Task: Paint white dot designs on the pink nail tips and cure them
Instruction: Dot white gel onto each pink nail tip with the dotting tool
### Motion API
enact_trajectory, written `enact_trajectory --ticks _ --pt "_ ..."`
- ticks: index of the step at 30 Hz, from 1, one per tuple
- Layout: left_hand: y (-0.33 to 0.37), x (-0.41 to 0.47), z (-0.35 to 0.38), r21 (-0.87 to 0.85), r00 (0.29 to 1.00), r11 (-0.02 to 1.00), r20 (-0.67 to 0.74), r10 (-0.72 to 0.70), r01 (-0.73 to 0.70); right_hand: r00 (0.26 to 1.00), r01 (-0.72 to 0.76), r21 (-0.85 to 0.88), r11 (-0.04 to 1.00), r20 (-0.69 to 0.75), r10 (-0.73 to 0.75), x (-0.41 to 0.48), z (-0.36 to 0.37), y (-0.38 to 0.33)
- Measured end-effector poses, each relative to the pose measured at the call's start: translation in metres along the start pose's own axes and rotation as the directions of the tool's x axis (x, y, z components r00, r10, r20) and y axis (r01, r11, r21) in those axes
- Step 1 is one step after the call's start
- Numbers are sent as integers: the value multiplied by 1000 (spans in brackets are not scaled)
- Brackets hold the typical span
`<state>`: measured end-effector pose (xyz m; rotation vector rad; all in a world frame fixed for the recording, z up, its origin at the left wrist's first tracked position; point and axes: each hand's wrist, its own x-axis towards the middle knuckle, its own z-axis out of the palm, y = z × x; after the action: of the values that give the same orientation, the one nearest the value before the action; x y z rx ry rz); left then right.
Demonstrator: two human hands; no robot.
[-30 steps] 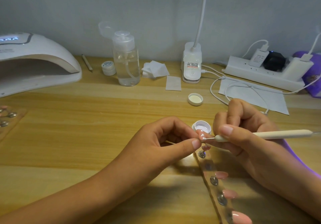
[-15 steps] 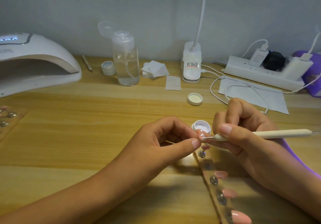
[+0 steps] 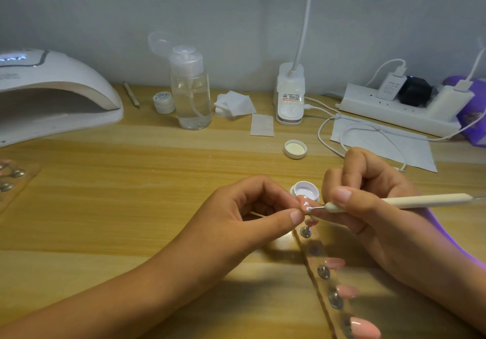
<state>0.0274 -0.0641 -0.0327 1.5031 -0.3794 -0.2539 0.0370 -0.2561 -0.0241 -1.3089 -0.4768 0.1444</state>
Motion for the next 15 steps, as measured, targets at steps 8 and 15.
enact_trajectory --ticks 8,15 --pt "-1 -1 0 -7 1000 1000 -9 -7 7 999 30 9 1000 24 -30 -2 2 -2" --pt "-1 -2 -1 -8 1000 1000 1 0 0 998 15 0 1000 64 -15 -2 0 -3"
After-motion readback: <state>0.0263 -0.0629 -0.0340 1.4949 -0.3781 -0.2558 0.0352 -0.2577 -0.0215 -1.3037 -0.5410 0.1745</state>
